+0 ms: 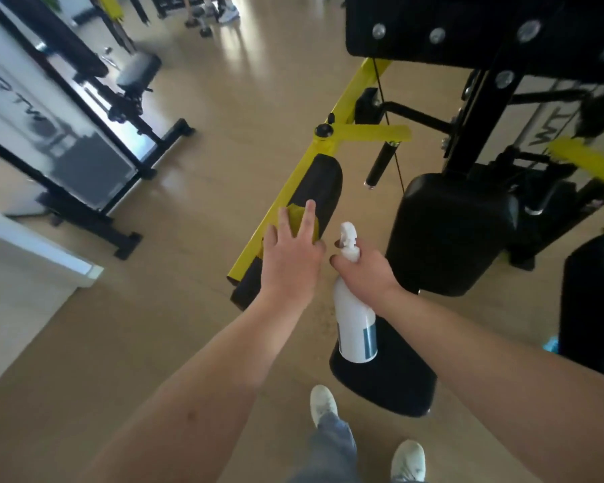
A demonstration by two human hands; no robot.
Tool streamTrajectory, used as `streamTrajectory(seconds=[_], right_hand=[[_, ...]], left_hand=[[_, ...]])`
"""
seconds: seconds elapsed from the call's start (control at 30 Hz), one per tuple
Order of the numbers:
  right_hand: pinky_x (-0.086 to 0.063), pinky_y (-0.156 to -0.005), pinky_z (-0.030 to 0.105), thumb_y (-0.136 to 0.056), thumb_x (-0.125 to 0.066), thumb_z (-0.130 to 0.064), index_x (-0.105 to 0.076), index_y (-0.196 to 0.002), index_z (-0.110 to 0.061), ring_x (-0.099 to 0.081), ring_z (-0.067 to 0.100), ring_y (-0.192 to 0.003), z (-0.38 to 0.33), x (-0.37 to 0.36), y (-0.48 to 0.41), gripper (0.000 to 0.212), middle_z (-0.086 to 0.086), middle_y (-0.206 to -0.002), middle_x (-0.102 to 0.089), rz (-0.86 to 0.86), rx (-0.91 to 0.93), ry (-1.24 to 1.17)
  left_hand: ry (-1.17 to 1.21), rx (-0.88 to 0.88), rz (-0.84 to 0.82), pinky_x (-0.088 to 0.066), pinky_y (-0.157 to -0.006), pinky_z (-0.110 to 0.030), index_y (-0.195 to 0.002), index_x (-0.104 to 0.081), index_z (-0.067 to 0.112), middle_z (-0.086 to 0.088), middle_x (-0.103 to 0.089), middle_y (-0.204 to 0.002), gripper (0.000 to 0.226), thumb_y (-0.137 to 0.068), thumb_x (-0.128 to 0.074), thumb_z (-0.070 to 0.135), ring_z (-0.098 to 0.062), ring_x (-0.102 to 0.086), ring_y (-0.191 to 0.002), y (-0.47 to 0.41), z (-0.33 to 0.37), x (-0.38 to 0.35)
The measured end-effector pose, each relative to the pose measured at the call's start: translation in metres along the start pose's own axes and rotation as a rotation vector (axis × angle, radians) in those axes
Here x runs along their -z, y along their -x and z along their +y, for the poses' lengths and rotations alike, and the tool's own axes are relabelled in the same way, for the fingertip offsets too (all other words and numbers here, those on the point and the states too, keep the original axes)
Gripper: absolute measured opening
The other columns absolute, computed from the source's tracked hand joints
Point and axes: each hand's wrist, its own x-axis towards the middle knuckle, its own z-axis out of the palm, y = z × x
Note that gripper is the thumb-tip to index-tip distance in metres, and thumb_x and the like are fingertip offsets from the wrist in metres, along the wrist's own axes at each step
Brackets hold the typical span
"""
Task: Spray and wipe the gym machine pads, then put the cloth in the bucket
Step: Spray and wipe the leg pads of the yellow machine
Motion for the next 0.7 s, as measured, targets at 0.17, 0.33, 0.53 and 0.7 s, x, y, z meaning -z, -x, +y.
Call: streamTrajectory(seconds=[0.17,0.33,0.53,0.7], right_hand=[[-0.058,-0.089,0.048,-0.096,-0.062,-0.037,-0.053,-0.106,-0.023,-0.065,0.027,-0.091,0.001,0.001,0.024,0.019,0.011,-0.099,-0.065,-0.029,0.022,0.112],[-0.056,-0.086,0.044,-0.100,-0.060,-0.035,-0.055,-0.110,-0.018,-0.060,0.020,-0.085,0.012,0.004,0.045,0.020,0.004,-0.090,-0.059,-0.073,0.074,0.129],[-0.053,-0.084,0.039,-0.100,-0.060,-0.032,-0.061,-0.127,-0.017,-0.059,0.016,-0.086,0.023,0.009,0.048,0.031,0.001,-0.094,-0.062,-0.103,0.098,0.091],[-0.058,-0.089,0.044,-0.100,-0.060,-0.034,-0.055,-0.117,-0.025,-0.063,0.018,-0.089,0.025,0.011,0.030,0.020,-0.002,-0.091,-0.061,-0.062,0.075,0.087]], left_hand=[[-0.012,0.059,0.075,-0.019,-0.121,-0.064,-0.106,-0.066,0.016,-0.012,-0.007,-0.172,0.016,-0.094,-0.061,0.025,-0.054,-0.011,-0.152,0.078,-0.003,-0.013],[-0.030,0.120,0.118,-0.023,-0.117,-0.069,-0.112,-0.065,0.025,-0.018,-0.008,-0.171,0.024,-0.090,-0.071,0.017,-0.060,-0.012,-0.149,0.134,-0.016,-0.023],[-0.131,-0.026,0.064,-0.014,-0.121,-0.068,-0.124,-0.063,0.027,-0.022,-0.002,-0.170,0.042,-0.087,-0.074,0.042,-0.058,-0.007,-0.150,0.113,-0.019,-0.014],[-0.319,-0.179,-0.035,-0.002,-0.121,-0.070,-0.159,-0.028,0.032,-0.027,0.016,-0.167,0.074,-0.096,-0.066,0.035,-0.060,0.013,-0.149,0.059,-0.007,-0.013]])
